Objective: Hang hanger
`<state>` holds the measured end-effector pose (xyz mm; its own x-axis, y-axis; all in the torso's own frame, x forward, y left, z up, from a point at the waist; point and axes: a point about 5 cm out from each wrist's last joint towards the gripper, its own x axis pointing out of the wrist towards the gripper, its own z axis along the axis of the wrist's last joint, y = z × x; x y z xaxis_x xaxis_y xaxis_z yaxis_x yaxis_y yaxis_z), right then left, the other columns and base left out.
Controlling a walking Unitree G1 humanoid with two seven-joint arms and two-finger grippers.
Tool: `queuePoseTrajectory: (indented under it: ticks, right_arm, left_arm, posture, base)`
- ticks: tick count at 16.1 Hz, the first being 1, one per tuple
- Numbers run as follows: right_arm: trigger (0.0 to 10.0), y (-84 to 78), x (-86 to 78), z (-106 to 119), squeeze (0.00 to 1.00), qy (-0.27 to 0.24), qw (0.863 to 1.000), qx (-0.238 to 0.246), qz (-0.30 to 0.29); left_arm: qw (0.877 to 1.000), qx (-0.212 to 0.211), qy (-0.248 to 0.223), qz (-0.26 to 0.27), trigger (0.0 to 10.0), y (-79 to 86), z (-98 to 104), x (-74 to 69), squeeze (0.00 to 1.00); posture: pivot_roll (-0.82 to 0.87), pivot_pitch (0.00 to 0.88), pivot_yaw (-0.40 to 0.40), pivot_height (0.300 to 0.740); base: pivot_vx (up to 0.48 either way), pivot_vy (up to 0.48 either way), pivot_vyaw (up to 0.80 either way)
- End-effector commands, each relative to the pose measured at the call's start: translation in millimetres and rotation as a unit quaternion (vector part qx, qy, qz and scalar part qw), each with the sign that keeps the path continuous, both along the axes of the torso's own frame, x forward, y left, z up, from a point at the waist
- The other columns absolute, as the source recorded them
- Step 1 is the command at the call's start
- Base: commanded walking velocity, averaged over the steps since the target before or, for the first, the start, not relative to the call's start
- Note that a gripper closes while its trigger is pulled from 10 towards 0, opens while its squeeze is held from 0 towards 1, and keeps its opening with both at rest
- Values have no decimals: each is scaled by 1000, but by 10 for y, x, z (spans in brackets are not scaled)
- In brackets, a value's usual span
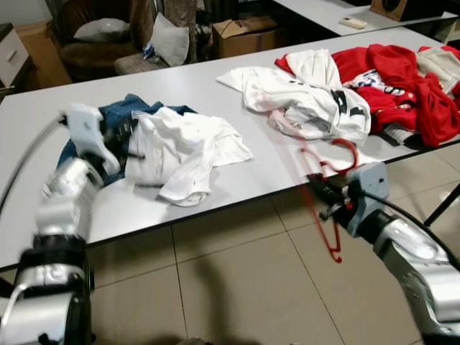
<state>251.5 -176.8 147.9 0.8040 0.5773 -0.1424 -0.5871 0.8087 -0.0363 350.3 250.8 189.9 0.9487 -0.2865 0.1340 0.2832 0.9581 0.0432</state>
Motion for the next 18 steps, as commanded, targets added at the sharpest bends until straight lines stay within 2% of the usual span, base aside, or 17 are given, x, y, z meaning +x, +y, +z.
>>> queuePoseTrajectory:
  ticks: [1,2,5,6,8,10,11,13,15,16,18]
  right_arm:
    - [10000,129,-131,64,0,4,995,0,98]
    - [10000,181,-222,66,0,16,988,-11,152]
    - [10000,233,-325,46,0,46,976,-19,214]
    - [10000,250,-354,29,0,59,972,-20,228]
    - [10000,261,-319,-34,0,73,970,-28,232]
    - [10000,299,-201,-122,0,84,966,-27,243]
    - [10000,304,-155,-153,0,87,966,-28,241]
    - [10000,326,36,-351,0,114,967,-47,225]
    - [10000,316,216,-538,0,145,970,-60,186]
    - [10000,262,311,-677,0,161,972,-79,151]
    - [10000,183,246,-705,0,162,976,-93,116]
  left_arm:
    - [999,15,-37,-21,0,58,298,-6,0]
    - [997,44,-45,-52,0,38,409,-29,0]
    - [988,105,-35,-106,0,-49,468,-80,0]
    - [986,123,-33,-108,0,-72,488,-83,0]
    - [982,141,-27,-120,0,-114,506,-92,0]
    - [980,158,-23,-117,0,-113,484,-82,0]
    - [980,158,-22,-118,0,-116,484,-83,0]
    - [977,162,-19,-136,0,-169,492,-93,0]
    - [975,163,-19,-147,0,-226,485,-87,0]
    - [974,164,-18,-153,0,-265,472,-82,0]
    - [974,165,-18,-153,0,-272,465,-80,0]
  posture:
    - [-120,0,92,740]
    - [-115,0,89,740]
    - [-110,0,84,740]
    - [-108,0,82,740]
    - [-108,0,82,740]
    - [-108,0,80,740]
    - [-110,0,81,740]
    - [-112,0,82,740]
    - [-115,0,80,740]
    - [-113,0,75,740]
    - [-111,0,72,740]
  base:
    - [0,0,0]
    - [0,0,0]
    - [0,0,0]
    - [0,0,0]
    - [0,0,0]
    - [0,0,0]
    - [0,0,0]
    - [0,0,0]
    - [0,0,0]
    - [0,0,0]
    - [0,0,0]
